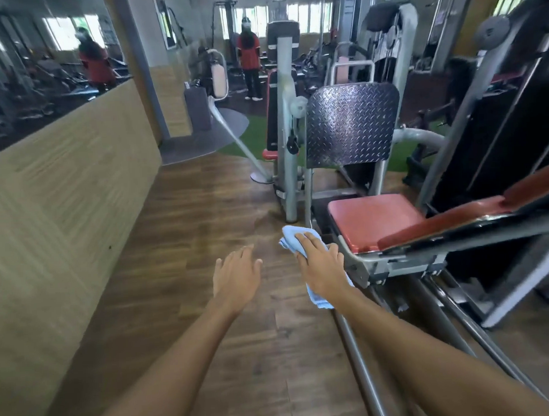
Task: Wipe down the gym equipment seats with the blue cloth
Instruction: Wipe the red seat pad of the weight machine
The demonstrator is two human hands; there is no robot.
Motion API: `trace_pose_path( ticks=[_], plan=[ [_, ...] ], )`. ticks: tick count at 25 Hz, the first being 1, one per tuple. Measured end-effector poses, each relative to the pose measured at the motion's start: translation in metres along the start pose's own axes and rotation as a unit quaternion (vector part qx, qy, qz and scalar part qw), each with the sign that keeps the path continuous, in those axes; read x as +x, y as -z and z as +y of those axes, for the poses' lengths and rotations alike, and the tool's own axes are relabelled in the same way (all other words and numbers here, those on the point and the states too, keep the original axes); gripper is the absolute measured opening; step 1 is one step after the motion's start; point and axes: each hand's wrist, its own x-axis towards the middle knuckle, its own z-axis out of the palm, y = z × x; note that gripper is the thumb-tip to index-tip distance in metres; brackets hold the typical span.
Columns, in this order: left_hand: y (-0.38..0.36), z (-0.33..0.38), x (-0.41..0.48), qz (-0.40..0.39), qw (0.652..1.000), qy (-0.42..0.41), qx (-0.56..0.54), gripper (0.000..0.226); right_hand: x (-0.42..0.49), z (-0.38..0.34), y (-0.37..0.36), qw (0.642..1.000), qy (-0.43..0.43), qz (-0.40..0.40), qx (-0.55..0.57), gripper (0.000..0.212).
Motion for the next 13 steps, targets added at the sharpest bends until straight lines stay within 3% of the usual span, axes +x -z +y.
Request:
trace_pose_path(
  ticks=[6,13],
  plan=[
    [-0.017,0.031,0.212,-0.028,0.996,-0.079,0.012,0.047,0.18,0.04,-0.016,0.998,-0.068,0.01,-0.009,0.043],
    [-0.118,0.122,0.45,-0.081,0.985,-0.151,0.021,0.049,0.383,0.174,-0.052,0.981,-0.187,0.046,-0.006,0.045]
  ],
)
